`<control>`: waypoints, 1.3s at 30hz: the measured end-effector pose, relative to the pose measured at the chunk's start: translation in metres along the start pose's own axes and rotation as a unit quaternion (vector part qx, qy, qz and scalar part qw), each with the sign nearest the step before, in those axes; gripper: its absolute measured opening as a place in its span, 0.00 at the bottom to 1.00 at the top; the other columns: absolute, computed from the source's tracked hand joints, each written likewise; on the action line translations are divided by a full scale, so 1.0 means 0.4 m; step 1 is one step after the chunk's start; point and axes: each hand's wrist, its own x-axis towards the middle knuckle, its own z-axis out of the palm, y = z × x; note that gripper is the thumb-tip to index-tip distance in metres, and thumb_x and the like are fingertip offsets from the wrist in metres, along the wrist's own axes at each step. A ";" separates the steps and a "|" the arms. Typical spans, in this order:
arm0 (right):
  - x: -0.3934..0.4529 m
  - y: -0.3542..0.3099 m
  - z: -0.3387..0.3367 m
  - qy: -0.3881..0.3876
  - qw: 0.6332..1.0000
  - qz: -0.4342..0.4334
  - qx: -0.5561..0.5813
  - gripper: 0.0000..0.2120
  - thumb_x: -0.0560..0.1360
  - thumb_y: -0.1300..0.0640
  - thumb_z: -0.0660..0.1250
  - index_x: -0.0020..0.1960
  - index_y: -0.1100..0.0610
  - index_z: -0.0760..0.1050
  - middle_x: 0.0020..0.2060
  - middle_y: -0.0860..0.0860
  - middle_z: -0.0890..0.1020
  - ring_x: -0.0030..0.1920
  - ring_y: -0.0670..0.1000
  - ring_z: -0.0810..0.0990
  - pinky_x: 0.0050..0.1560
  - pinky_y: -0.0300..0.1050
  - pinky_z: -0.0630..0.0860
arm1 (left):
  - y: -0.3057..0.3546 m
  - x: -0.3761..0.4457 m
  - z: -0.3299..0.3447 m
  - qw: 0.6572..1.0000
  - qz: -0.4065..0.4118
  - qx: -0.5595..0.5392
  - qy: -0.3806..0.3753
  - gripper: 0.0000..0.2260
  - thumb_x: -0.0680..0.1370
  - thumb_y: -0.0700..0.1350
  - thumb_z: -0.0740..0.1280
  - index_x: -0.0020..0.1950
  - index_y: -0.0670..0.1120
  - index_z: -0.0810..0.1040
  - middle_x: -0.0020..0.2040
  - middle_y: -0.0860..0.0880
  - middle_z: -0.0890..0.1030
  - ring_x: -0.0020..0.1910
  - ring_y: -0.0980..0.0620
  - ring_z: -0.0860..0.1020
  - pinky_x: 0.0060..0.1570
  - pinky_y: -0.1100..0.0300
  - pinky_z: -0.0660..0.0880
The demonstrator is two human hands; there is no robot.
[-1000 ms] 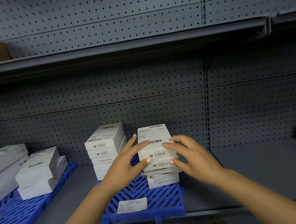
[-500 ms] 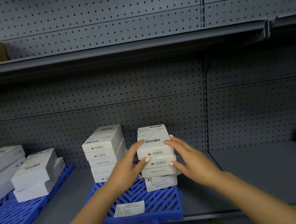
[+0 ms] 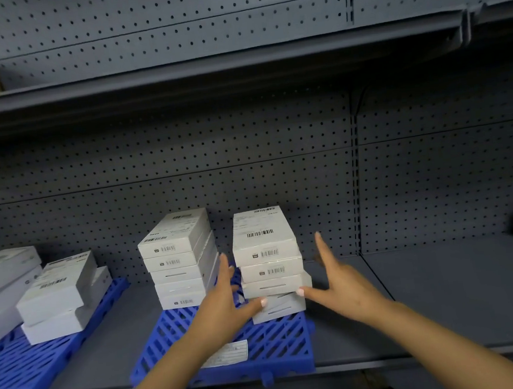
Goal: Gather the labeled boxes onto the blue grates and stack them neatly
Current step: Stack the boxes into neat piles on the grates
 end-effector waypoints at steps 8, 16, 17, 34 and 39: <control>0.027 0.023 0.073 -0.025 0.999 0.016 -0.021 0.46 0.75 0.45 0.66 0.76 0.49 0.33 0.58 0.53 0.80 0.55 0.52 0.79 0.54 0.51 0.77 | -0.031 0.001 0.055 0.999 -0.009 0.009 -0.029 0.35 0.73 0.50 0.73 0.74 0.55 0.57 0.63 0.64 0.70 0.64 0.60 0.71 0.61 0.66 0.67; 0.051 0.039 0.117 -0.029 0.997 0.014 -0.077 0.19 0.76 0.45 0.65 0.61 0.56 0.72 0.54 0.52 0.81 0.51 0.52 0.79 0.47 0.47 0.77 | -0.059 0.032 0.044 0.994 -0.029 0.102 -0.025 0.33 0.76 0.53 0.68 0.75 0.52 0.55 0.67 0.54 0.72 0.64 0.54 0.72 0.61 0.60 0.69; 0.056 0.041 0.121 -0.025 0.996 0.011 -0.086 0.17 0.76 0.45 0.64 0.59 0.56 0.74 0.51 0.52 0.81 0.48 0.52 0.79 0.45 0.47 0.77 | -0.063 0.040 0.043 0.993 -0.033 0.106 -0.028 0.32 0.76 0.54 0.68 0.75 0.52 0.55 0.66 0.53 0.73 0.63 0.54 0.72 0.60 0.60 0.70; 0.114 0.068 0.146 -0.026 0.998 0.037 -0.039 0.12 0.79 0.49 0.61 0.53 0.55 0.79 0.45 0.52 0.83 0.43 0.52 0.80 0.43 0.47 0.76 | -0.089 0.134 0.038 0.996 -0.022 0.074 -0.048 0.30 0.75 0.53 0.69 0.73 0.52 0.60 0.66 0.56 0.74 0.62 0.55 0.73 0.56 0.65 0.68; 0.130 0.070 0.153 -0.008 0.999 0.046 -0.026 0.12 0.78 0.49 0.62 0.55 0.53 0.79 0.47 0.50 0.83 0.45 0.50 0.80 0.47 0.51 0.78 | -0.099 0.151 0.038 0.996 -0.014 0.083 -0.042 0.26 0.76 0.54 0.68 0.71 0.52 0.63 0.58 0.58 0.76 0.54 0.58 0.74 0.51 0.65 0.69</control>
